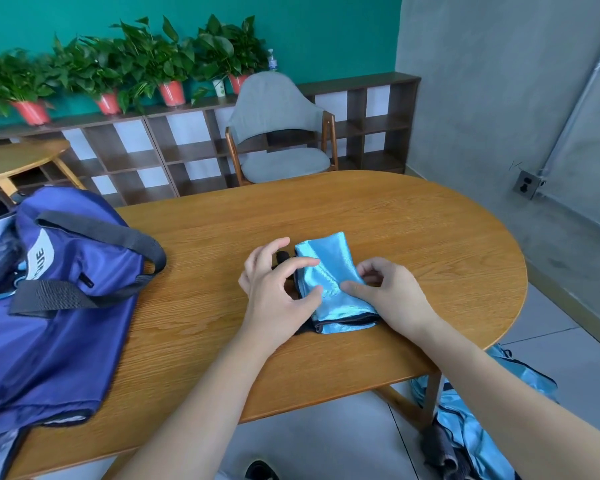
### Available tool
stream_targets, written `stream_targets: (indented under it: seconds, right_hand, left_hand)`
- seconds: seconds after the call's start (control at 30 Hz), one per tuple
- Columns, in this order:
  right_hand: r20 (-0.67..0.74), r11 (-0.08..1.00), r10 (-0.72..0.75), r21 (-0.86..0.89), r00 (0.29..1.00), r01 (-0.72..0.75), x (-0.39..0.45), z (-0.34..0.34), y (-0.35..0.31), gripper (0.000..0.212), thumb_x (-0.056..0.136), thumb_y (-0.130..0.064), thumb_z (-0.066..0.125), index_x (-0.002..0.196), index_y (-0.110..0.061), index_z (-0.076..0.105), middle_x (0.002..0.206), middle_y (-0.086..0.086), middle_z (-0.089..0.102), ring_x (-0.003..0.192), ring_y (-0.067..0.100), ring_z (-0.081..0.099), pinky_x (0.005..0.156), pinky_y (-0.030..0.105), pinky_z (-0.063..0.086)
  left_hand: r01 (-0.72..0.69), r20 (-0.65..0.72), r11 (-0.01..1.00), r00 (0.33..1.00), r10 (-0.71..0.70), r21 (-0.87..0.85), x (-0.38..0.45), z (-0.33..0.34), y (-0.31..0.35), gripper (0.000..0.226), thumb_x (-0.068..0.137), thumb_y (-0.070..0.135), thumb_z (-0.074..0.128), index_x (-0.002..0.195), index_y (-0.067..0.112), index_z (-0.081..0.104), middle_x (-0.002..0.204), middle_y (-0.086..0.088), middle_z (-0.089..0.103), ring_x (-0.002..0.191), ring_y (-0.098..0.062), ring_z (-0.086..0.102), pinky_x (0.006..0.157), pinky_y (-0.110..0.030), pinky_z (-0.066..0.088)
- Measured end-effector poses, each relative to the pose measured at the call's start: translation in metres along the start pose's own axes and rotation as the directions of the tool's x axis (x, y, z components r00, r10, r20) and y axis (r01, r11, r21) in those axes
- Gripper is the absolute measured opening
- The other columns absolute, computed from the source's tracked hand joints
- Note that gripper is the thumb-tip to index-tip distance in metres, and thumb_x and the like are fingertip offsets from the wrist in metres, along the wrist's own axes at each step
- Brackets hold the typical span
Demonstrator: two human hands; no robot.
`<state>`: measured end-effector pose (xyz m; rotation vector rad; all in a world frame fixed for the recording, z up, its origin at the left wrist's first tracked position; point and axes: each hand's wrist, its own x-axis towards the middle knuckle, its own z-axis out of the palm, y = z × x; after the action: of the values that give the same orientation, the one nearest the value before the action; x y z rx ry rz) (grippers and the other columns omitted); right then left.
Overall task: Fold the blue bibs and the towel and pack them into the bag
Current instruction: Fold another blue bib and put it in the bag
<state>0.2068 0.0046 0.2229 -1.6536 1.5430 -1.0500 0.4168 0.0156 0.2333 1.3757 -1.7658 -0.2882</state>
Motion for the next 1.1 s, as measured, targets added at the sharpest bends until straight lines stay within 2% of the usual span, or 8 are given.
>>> stream_targets:
  seconds: [0.13, 0.27, 0.37, 0.5, 0.67, 0.87, 1.0, 1.1]
  right_hand:
    - [0.12, 0.922, -0.03, 0.387, 0.992, -0.019, -0.008, -0.008, -0.003, 0.019, 0.085, -0.012, 0.08, 0.099, -0.012, 0.066, 0.098, 0.011, 0.077, 0.089, 0.034, 0.073, 0.082, 0.045, 0.058]
    - [0.236, 0.886, -0.059, 0.46, 0.97, -0.058, -0.01, -0.017, -0.002, 0.02, 0.086, -0.012, 0.076, 0.106, -0.01, 0.074, 0.106, 0.011, 0.077, 0.091, 0.021, 0.072, 0.08, 0.029, 0.057]
    - [0.275, 0.876, -0.061, 0.476, 0.96, -0.081, -0.01, -0.02, -0.003, 0.023, 0.088, -0.01, 0.074, 0.111, -0.007, 0.074, 0.108, 0.013, 0.076, 0.091, 0.02, 0.072, 0.079, 0.025, 0.058]
    - [0.268, 0.858, -0.051, 0.505, 0.962, -0.095, -0.011, -0.021, -0.005, 0.025, 0.087, -0.008, 0.075, 0.111, -0.005, 0.074, 0.108, 0.014, 0.076, 0.093, 0.024, 0.072, 0.08, 0.029, 0.059]
    - [0.164, 0.856, 0.003, 0.51, 0.986, -0.088, -0.012, -0.021, -0.008, 0.035, 0.078, -0.019, 0.084, 0.111, -0.015, 0.072, 0.11, 0.007, 0.074, 0.093, 0.024, 0.073, 0.081, 0.035, 0.06]
    - [0.144, 0.9, 0.031, 0.427, 0.989, -0.091, -0.012, -0.02, -0.011, 0.074, 0.077, -0.027, 0.086, 0.138, -0.03, 0.046, 0.112, 0.001, 0.074, 0.096, 0.019, 0.075, 0.086, 0.038, 0.06]
    - [0.114, 0.84, 0.009, 0.539, 0.993, -0.07, -0.016, -0.021, -0.011, 0.06, 0.089, -0.012, 0.075, 0.137, -0.028, 0.042, 0.11, 0.009, 0.075, 0.095, 0.025, 0.075, 0.078, 0.037, 0.062]
    - [0.015, 0.823, 0.041, 0.566, 0.999, -0.043, -0.017, -0.021, -0.01, 0.039, 0.092, -0.01, 0.07, 0.116, -0.016, 0.04, 0.107, 0.014, 0.071, 0.089, 0.027, 0.074, 0.076, 0.042, 0.062]
  left_hand:
    - [0.046, 0.01, 0.95, 0.999, -0.045, -0.308, 0.003, -0.012, 0.0, 0.028, 0.073, 0.046, 0.071, 0.1, 0.051, 0.075, 0.15, 0.022, 0.042, 0.146, -0.006, 0.027, 0.121, -0.044, 0.022]
    - [0.225, 0.209, 0.767, 0.97, -0.121, -0.6, 0.01, -0.025, -0.006, 0.029, 0.072, 0.041, 0.077, 0.097, 0.028, 0.083, 0.146, 0.016, 0.053, 0.14, -0.002, 0.043, 0.121, -0.045, 0.03]
    - [0.339, 0.375, 0.71, 0.92, -0.113, -0.618, 0.009, -0.027, -0.003, 0.025, 0.074, 0.029, 0.08, 0.095, 0.015, 0.083, 0.122, 0.009, 0.071, 0.124, -0.008, 0.059, 0.109, -0.039, 0.041]
    - [0.423, 0.498, 0.76, 0.854, -0.153, -0.493, 0.004, -0.026, 0.006, 0.014, 0.086, 0.009, 0.077, 0.096, 0.017, 0.082, 0.101, 0.001, 0.078, 0.098, -0.012, 0.071, 0.092, -0.03, 0.048]
    - [0.33, 0.398, 0.843, 0.905, -0.153, -0.424, 0.004, -0.023, 0.006, 0.02, 0.091, 0.01, 0.074, 0.098, 0.027, 0.082, 0.106, 0.015, 0.077, 0.108, 0.0, 0.067, 0.096, -0.018, 0.045]
    - [0.253, 0.22, 0.824, 0.962, -0.16, -0.507, 0.002, -0.017, 0.004, 0.026, 0.096, 0.007, 0.067, 0.104, 0.029, 0.079, 0.109, 0.018, 0.075, 0.111, 0.003, 0.065, 0.094, -0.01, 0.045]
    - [0.236, 0.154, 0.802, 0.971, -0.181, -0.549, 0.003, -0.013, 0.002, 0.031, 0.098, 0.006, 0.063, 0.104, 0.032, 0.078, 0.11, 0.019, 0.075, 0.113, 0.003, 0.065, 0.094, -0.011, 0.045]
    - [0.251, 0.165, 0.786, 0.968, -0.19, -0.565, 0.003, -0.01, 0.001, 0.032, 0.099, 0.006, 0.062, 0.105, 0.034, 0.078, 0.112, 0.02, 0.074, 0.115, 0.003, 0.064, 0.098, -0.014, 0.044]
